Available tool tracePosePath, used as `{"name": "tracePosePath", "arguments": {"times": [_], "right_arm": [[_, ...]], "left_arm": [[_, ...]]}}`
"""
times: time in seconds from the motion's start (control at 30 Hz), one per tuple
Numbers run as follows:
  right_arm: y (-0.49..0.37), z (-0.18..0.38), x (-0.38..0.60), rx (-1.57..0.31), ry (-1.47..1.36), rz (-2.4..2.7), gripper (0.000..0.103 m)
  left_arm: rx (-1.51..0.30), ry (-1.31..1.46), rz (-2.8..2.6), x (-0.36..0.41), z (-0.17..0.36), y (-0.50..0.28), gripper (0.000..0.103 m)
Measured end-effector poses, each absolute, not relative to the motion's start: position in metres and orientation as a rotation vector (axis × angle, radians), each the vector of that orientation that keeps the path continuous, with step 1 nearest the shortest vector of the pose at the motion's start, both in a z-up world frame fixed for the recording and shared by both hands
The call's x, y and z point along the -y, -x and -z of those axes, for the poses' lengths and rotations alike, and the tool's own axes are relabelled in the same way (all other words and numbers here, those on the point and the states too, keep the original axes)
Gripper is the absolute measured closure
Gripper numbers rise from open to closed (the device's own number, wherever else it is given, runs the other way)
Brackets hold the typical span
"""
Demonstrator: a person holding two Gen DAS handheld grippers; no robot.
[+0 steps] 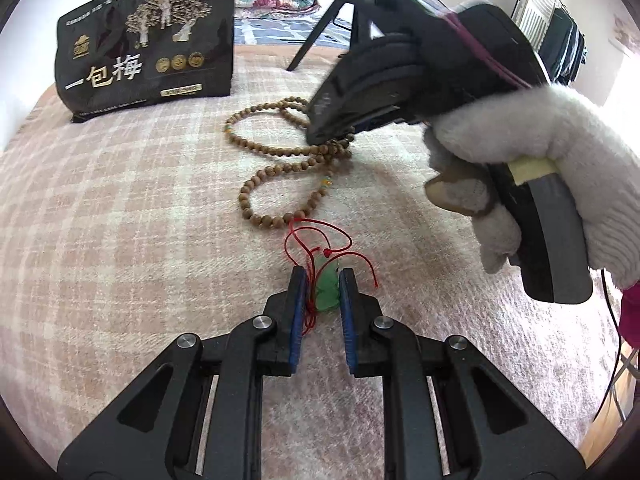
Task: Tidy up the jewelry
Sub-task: 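Lift the wooden beads and green pendant with both tools and carry them over the box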
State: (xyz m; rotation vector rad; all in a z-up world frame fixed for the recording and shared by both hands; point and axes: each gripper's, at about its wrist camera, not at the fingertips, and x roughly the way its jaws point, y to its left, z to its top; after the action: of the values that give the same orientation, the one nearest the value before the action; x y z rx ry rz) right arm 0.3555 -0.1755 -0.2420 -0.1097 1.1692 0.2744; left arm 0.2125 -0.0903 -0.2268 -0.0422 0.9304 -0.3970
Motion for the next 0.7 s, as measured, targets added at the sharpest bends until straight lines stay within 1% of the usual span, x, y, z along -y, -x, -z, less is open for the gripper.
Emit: {"name": "tracePosePath", "arguments": {"times": [0.13,0.17,0.2,0.4,0.7], "right_arm": [[-0.347,0.234,0.191,-1.161,0.029,-0.287,0.095],[-0.346,0.231,0.192,-1.156,0.023,-0.289,0.098],[-0.344,0.227,0.193,-1.151,0.020,-0.291,0.099],[-0.327,0.205,0.197,-1.109,-0.021,-0.309,0.099],[-0.307,0.172,0.197,-1.051,-0.041,-0.334,0.099]], "left_arm": [[-0.932,0.059,0.385,0.080,0.224,-0.206,0.088],[-0.933,0.060,0.382,0.077,0.224,-0.207,0.088],[-0.933,0.060,0.377,0.073,0.225,-0.218,0.088],[-0.920,0.063,0.358,0.068,0.217,-0.208,0.088],[-0.883,0.055,0.345,0.063,0.190,-0.188,0.088]]}}
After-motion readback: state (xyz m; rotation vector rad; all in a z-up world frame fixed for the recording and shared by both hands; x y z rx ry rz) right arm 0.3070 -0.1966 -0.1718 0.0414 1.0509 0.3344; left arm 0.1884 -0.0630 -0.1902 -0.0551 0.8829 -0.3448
